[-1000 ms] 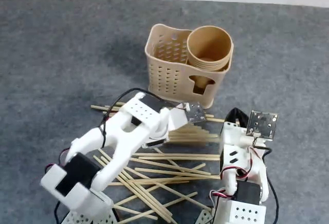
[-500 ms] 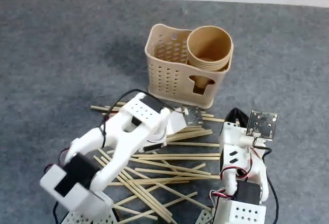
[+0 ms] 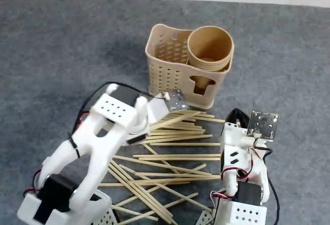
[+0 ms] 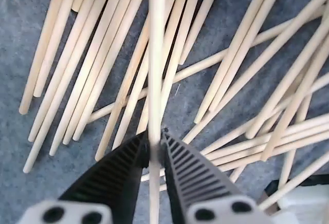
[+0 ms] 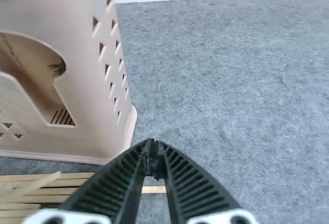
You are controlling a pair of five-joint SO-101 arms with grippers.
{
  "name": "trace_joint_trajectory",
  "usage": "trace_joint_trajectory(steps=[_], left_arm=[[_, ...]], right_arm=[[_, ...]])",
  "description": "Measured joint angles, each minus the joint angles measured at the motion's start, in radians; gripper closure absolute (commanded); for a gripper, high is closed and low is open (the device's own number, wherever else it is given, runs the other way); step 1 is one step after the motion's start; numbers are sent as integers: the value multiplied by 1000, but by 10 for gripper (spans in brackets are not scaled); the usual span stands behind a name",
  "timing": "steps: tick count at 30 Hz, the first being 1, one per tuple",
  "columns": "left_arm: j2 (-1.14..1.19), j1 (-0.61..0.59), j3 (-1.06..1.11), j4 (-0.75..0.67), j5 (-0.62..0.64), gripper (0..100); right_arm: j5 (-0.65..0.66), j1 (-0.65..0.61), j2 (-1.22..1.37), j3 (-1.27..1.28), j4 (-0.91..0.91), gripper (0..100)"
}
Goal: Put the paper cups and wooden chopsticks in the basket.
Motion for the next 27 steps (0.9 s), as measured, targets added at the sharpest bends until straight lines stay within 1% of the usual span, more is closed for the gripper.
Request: trace_joint_trajectory(steps=[3, 10, 14, 21, 27], left_arm=[[-3, -21, 54, 0, -49, 995], [-11, -95, 80, 2, -60, 995], [-31, -91, 63, 66, -60, 995], [-230, -95, 3, 184, -66, 995], [-407, -94, -52, 201, -66, 995]], right_arm=[[0, 0, 0, 0, 0, 989], [0, 0, 0, 0, 0, 989], [0, 0, 0, 0, 0, 989], [0, 0, 0, 0, 0, 989], [0, 0, 0, 0, 0, 989]])
